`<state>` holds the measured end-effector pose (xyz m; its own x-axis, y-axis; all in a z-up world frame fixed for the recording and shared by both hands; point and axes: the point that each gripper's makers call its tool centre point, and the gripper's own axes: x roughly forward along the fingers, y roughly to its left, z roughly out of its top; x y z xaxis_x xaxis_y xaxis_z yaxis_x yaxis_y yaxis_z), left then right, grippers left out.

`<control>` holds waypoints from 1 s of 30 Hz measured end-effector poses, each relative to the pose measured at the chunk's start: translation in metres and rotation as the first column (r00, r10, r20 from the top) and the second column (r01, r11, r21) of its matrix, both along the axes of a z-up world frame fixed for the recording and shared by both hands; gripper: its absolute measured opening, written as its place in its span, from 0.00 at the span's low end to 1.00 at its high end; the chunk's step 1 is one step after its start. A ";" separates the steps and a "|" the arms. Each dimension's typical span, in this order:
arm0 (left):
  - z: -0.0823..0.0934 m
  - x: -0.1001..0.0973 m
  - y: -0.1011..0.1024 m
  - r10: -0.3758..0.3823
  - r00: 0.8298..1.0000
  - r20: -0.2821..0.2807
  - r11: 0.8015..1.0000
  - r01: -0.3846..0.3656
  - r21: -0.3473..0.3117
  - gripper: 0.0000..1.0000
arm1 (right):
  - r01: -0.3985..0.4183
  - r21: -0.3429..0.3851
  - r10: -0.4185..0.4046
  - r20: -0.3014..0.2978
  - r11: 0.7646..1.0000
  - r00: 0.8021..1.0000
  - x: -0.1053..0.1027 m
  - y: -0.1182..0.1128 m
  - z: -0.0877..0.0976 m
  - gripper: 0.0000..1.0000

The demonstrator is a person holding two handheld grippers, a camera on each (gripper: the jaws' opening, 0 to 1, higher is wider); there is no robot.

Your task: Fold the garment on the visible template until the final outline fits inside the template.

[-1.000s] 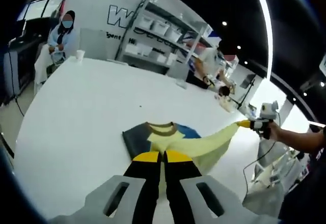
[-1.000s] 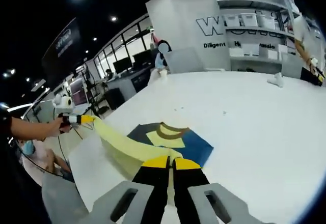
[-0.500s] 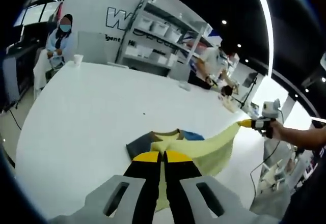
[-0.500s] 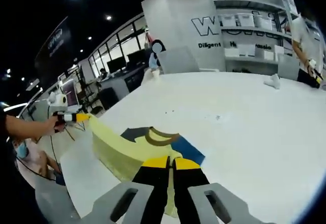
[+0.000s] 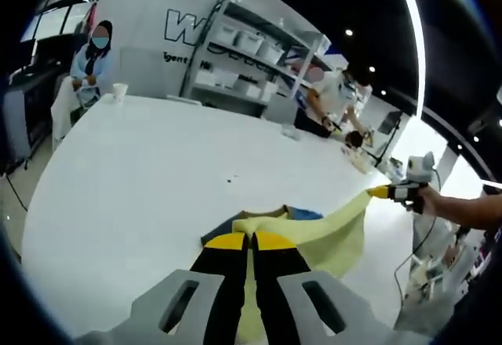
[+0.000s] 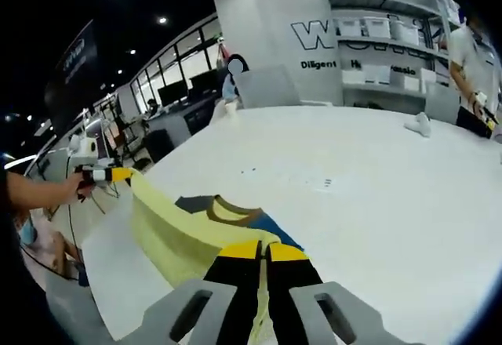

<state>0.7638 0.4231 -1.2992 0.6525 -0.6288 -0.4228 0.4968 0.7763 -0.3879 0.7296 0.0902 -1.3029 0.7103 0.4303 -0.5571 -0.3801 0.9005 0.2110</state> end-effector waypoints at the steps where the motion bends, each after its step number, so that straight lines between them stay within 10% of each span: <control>1: -0.002 0.002 0.000 -0.001 1.000 0.000 1.000 0.001 0.004 0.01 | 0.002 0.001 -0.002 -0.001 1.000 1.000 0.002 -0.001 -0.001 0.00; 30: -0.069 0.052 -0.001 0.046 0.996 -0.072 0.997 -0.041 0.063 0.01 | 0.068 0.003 -0.068 -0.111 0.998 0.991 0.052 -0.006 -0.069 0.00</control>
